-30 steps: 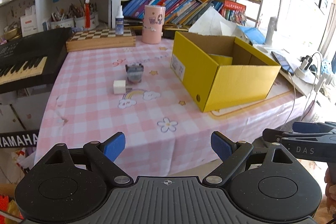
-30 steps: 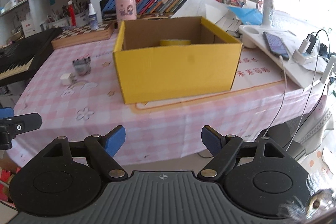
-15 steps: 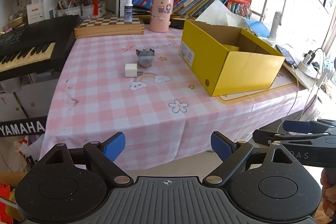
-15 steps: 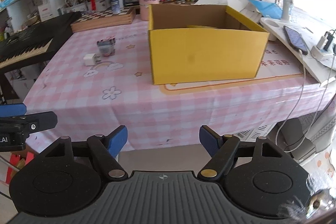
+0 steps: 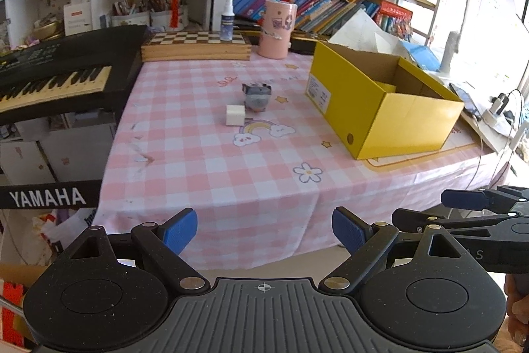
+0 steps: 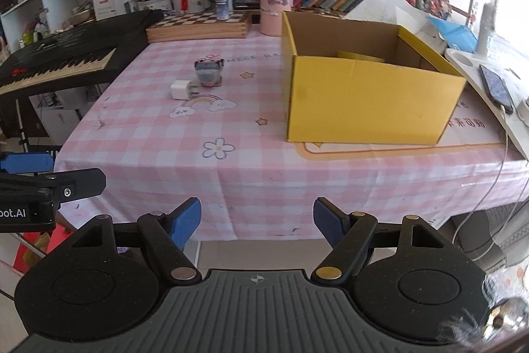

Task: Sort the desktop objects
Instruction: 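Move both open tools toward the small white cube and gray toy car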

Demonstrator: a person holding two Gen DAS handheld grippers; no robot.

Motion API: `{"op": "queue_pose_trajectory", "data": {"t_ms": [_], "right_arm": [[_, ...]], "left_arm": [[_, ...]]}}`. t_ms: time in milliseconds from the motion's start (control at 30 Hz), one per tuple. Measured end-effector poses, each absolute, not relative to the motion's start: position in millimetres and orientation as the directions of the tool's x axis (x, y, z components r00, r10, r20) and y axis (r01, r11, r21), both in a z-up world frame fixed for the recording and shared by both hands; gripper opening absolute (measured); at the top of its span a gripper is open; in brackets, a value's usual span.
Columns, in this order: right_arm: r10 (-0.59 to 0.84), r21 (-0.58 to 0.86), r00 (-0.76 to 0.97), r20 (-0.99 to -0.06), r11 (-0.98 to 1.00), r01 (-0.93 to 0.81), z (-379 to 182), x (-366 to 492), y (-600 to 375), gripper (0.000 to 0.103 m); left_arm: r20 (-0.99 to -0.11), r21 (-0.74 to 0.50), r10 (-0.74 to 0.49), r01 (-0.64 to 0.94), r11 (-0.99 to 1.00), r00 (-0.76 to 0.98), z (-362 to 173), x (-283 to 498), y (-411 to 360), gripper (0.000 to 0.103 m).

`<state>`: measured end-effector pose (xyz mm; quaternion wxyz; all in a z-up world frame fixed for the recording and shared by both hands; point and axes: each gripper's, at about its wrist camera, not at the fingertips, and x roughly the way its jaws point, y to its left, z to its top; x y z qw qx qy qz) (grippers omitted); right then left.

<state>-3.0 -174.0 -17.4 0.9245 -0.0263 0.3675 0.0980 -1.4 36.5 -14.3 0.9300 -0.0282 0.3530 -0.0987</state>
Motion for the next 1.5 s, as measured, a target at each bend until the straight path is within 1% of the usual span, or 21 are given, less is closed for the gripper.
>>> {"op": "queue_pose_trajectory", "data": {"t_ms": [567,733,833,900,1067,1400,1500], "right_arm": [[0.196,-0.015,0.734,-0.65,0.963,-0.271,-4.1,6.5,-141.2,0.074],[0.204,-0.024,0.734,-0.648,0.957,-0.288,-3.4,12.8,-136.1,0.073],[0.207,-0.022,0.731,-0.651,0.956,-0.291,-5.7,18.3,-135.1,0.072],[0.211,-0.019,0.727,-0.654,0.955,-0.295,-8.0,24.0,-134.0,0.07],[0.229,-0.004,0.718,-0.658,0.951,-0.308,-11.5,45.5,-129.2,0.068],[0.259,0.005,0.691,-0.674,0.938,-0.347,-14.3,101.5,-118.1,0.068],[0.256,-0.002,0.7,-0.667,0.938,-0.345,-14.4,116.5,-113.8,0.062]], "left_arm": [[-0.603,-0.133,-0.177,0.122,0.984,0.778,-4.0,-0.5,60.3,0.091],[-0.602,-0.133,-0.175,0.119,0.984,0.779,-5.0,4.7,60.7,0.091],[-0.603,-0.133,-0.171,0.114,0.985,0.779,-6.3,7.9,61.5,0.091],[-0.606,-0.129,-0.165,0.109,0.986,0.778,-7.7,13.5,62.1,0.091],[-0.611,-0.119,-0.145,0.091,0.989,0.779,-7.7,32.2,66.0,0.091],[-0.627,-0.129,-0.109,0.035,0.991,0.771,-15.2,75.7,72.5,0.091],[-0.628,-0.129,-0.093,0.015,0.992,0.773,-17.1,88.2,74.6,0.09]]}}
